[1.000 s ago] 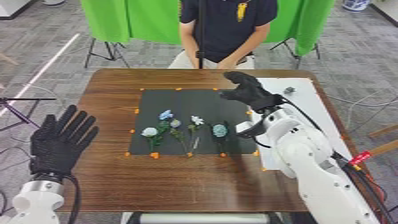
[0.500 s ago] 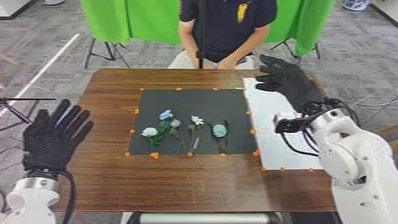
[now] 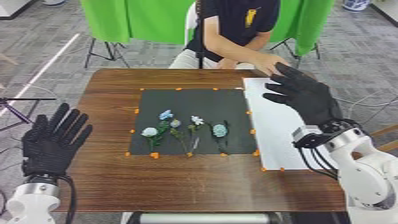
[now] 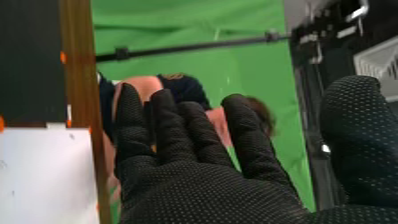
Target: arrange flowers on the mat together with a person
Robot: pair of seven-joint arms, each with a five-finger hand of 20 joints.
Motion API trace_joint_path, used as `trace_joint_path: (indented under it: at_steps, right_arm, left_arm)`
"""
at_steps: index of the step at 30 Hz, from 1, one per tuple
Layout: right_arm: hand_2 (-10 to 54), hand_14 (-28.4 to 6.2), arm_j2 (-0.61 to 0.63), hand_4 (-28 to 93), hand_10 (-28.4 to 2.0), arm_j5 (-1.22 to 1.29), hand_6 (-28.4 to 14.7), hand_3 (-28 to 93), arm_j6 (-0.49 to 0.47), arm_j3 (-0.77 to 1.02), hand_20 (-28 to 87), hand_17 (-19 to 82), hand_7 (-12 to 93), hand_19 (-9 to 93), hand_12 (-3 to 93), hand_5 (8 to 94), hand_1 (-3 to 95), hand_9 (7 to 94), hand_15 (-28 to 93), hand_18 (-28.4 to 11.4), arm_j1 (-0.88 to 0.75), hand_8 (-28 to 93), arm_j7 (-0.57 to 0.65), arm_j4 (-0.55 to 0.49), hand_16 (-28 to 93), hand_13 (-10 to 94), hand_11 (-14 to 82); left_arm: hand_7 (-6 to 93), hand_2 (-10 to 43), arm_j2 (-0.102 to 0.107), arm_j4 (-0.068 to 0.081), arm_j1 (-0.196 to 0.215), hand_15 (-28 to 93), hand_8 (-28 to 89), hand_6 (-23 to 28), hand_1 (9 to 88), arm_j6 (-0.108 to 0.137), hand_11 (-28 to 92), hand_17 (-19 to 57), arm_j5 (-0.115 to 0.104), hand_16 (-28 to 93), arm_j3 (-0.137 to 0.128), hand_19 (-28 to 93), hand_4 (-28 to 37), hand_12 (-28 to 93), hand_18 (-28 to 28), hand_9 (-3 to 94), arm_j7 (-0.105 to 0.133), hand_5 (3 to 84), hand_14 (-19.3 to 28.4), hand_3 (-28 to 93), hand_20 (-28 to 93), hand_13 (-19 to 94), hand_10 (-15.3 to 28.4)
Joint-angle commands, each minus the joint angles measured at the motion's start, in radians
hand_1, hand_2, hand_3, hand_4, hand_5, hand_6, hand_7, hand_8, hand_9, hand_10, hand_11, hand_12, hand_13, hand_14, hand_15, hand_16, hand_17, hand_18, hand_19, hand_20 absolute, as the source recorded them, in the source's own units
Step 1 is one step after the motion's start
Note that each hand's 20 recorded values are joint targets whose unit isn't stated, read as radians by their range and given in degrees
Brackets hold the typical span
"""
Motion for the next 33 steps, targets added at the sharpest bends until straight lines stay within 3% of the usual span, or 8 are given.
trace_joint_path:
  at_steps: [1,4,7,14,21,28,33]
  right_arm:
    - [9.5,-16.3,-0.027,-23,-19.3,-0.007,-6.6,75,-0.005,0.016,15,7,9,39,17.6,28.1,19.3,25.6,10,-18.7,-0.043,-7,-0.019,-0.028,23,23,1.0]
    - [9.2,-16.3,-0.032,-23,-19.1,-0.006,-6.6,76,-0.006,0.016,15,7,9,39,17.5,28.4,19.3,25.9,10,-18.7,-0.056,-8,-0.012,-0.033,23,23,1.3]
    - [8.7,-16.3,-0.024,-23,-19.1,-0.011,-6.6,76,-0.021,0.007,15,7,9,39,17.4,29.0,19.6,26.3,11,-18.7,-0.043,-8,-0.005,-0.028,23,24,1.6]
    - [8.1,-16.7,-0.031,-24,-19.2,-0.013,-6.7,76,-0.023,-0.005,15,7,9,39,17.3,29.4,20.5,26.2,11,-18.8,-0.042,-8,-0.001,-0.033,23,24,2.0]
    - [7.6,-16.8,-0.034,-23,-19.3,-0.016,-6.8,76,-0.02,-0.01,15,7,9,40,17.3,29.5,21.0,26.2,12,-18.8,-0.039,-8,0.005,-0.033,23,24,2.1]
    - [7.5,-16.8,-0.042,-23,-19.4,-0.008,-6.8,76,-0.018,-0.02,15,7,10,40,17.3,29.6,21.1,26.2,13,-18.9,-0.039,-8,0.012,-0.034,23,24,2.4]
    - [7.3,-16.7,-0.043,-23,-19.3,-0.003,-6.8,76,-0.011,-0.021,15,7,10,40,17.1,29.7,21.2,26.2,13,-18.9,-0.04,-8,0.011,-0.033,22,24,2.4]
  left_arm:
    - [6.9,10.7,0.005,0.003,0.0,21,-9,5.3,28.2,-0.002,14,-3.0,0.001,-3,0.002,26,-28.3,9,13.7,41.0,-0.015,45.2,12.5,71,13,31,12.9]
    - [6.7,10.8,0.004,0.002,-0.001,21,-8,5.4,28.1,-0.003,14,-3.0,0.005,-3,-0.002,26,-28.3,9,13.7,40.8,-0.015,45.0,12.6,71,14,31,13.0]
    - [6.7,10.8,0.003,-0.002,0.004,21,-8,5.5,28.0,-0.005,14,-3.1,0.004,-3,-0.004,26,-28.3,9,13.7,40.8,-0.001,44.8,12.7,71,14,31,13.1]
    - [6.5,10.9,0.001,-0.001,0.002,21,-8,5.7,27.8,-0.004,14,-3.1,-0.001,-3,-0.002,26,-28.3,9,13.6,40.7,-0.004,44.5,12.9,71,13,31,13.2]
    - [6.5,10.9,-0.001,-0.001,0.002,22,-8,5.8,27.8,-0.007,14,-3.1,0.004,-3,-0.015,26,-28.3,9,13.7,40.6,-0.005,44.3,13.1,71,13,31,13.2]
    - [6.4,10.9,0.003,-0.004,0.015,22,-8,5.8,27.7,-0.002,14,-3.1,-0.005,-3,-0.018,26,-28.3,9,13.7,40.5,0.009,44.3,13.3,72,13,31,13.3]
    - [6.3,11.2,0.005,-0.009,0.025,21,-8,5.8,27.3,-0.003,14,-3.1,-0.002,-3,-0.034,26,-28.3,9,13.7,40.5,0.014,44.3,13.3,71,13,31,13.3]
